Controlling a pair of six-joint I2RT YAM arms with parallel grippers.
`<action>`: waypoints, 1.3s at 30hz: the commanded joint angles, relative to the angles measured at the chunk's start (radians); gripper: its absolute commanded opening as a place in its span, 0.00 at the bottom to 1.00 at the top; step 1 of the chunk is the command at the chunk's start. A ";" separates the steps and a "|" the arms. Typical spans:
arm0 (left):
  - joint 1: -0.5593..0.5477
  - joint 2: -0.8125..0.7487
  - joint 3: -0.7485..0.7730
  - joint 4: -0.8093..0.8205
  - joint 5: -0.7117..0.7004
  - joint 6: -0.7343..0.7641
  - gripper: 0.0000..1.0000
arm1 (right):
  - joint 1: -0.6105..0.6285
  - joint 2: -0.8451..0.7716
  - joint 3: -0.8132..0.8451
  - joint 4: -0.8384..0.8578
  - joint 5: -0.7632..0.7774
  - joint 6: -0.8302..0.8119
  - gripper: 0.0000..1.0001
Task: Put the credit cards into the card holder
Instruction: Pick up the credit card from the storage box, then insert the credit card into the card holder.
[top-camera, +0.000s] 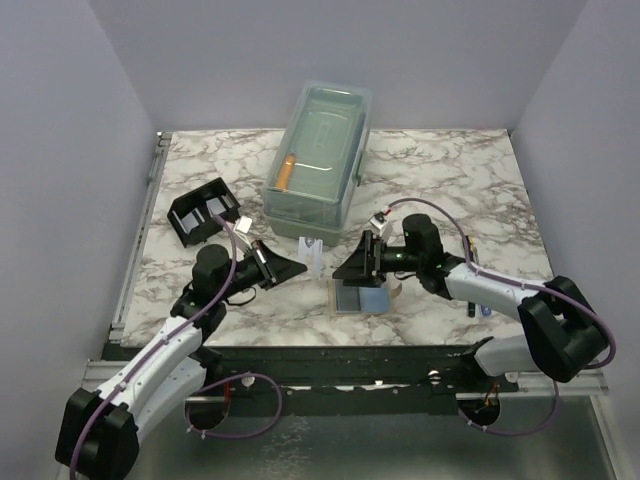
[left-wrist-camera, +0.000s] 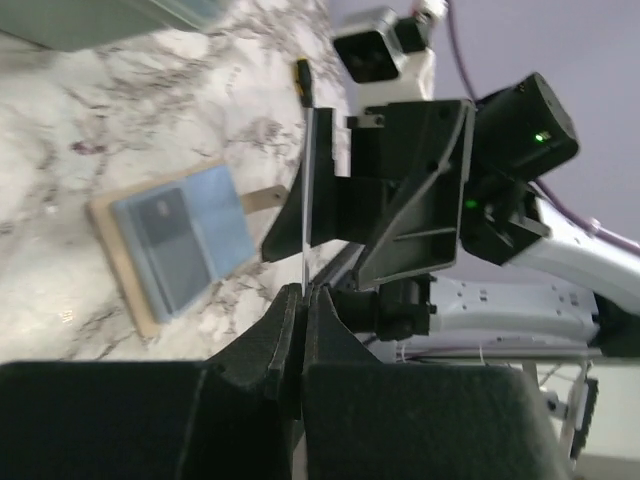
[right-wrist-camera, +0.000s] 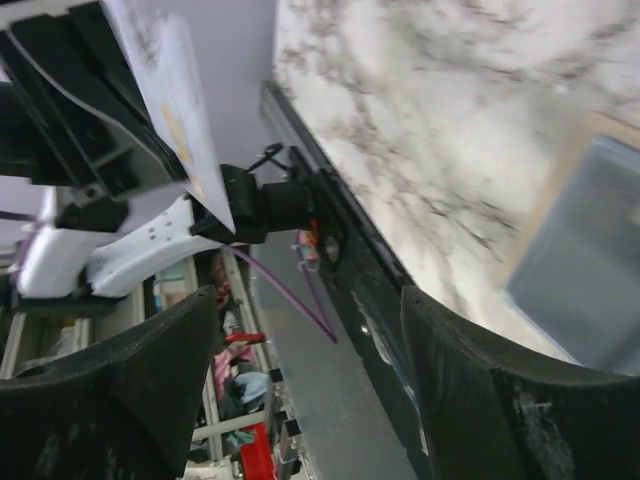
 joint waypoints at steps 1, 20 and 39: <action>-0.112 -0.048 -0.090 0.370 -0.148 -0.086 0.00 | 0.068 0.046 -0.076 0.654 0.050 0.358 0.76; -0.168 0.039 -0.160 0.560 -0.151 -0.180 0.00 | 0.106 0.224 -0.046 0.890 0.101 0.474 0.19; -0.313 0.542 0.245 -0.050 -0.101 0.091 0.36 | -0.040 -0.096 -0.079 -0.643 0.265 -0.244 0.00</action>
